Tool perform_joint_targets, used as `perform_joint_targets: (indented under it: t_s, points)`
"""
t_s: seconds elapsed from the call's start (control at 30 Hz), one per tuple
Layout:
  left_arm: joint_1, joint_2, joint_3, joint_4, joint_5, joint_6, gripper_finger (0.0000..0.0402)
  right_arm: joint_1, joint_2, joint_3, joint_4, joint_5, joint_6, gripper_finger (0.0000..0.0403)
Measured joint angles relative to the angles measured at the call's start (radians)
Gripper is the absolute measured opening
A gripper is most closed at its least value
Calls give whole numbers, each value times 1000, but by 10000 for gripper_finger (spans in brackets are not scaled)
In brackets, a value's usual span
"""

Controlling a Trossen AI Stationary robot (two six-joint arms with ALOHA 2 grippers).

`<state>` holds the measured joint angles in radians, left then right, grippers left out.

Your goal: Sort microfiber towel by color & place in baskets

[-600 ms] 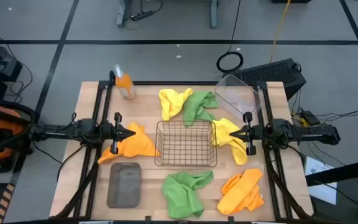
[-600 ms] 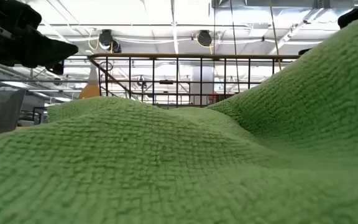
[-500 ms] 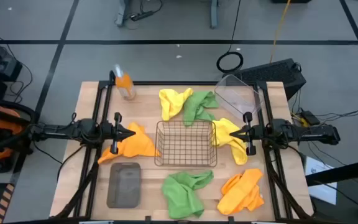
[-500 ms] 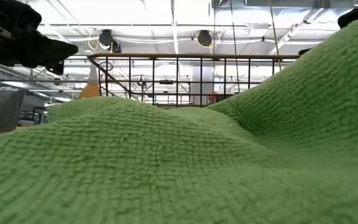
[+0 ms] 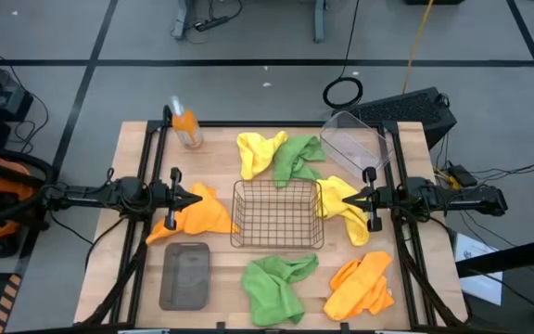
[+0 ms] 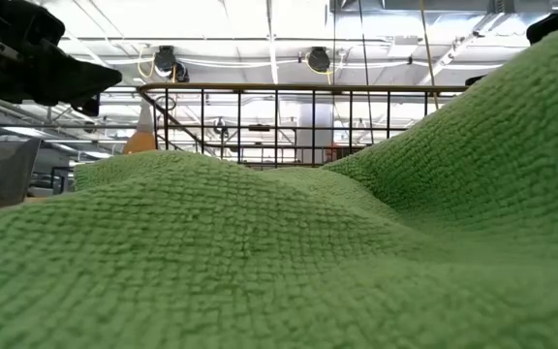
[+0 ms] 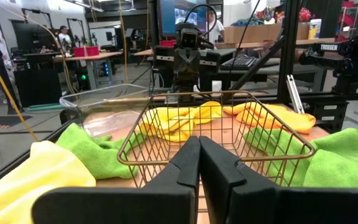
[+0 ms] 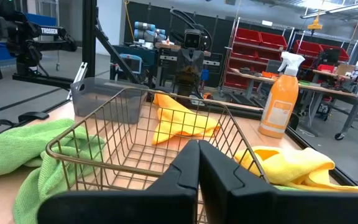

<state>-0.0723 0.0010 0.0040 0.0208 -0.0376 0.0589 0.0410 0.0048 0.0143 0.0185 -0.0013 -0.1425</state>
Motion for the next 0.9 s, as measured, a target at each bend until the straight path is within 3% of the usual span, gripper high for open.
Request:
perform_joint_targets:
  t_s: [0.8,0.9]
  points:
    - [0,0,0,0,0,0,13,0,0,0,0,0,-4,0]
    - [0,0,0,0,0,0,13,0,0,0,9,11,-113,0]
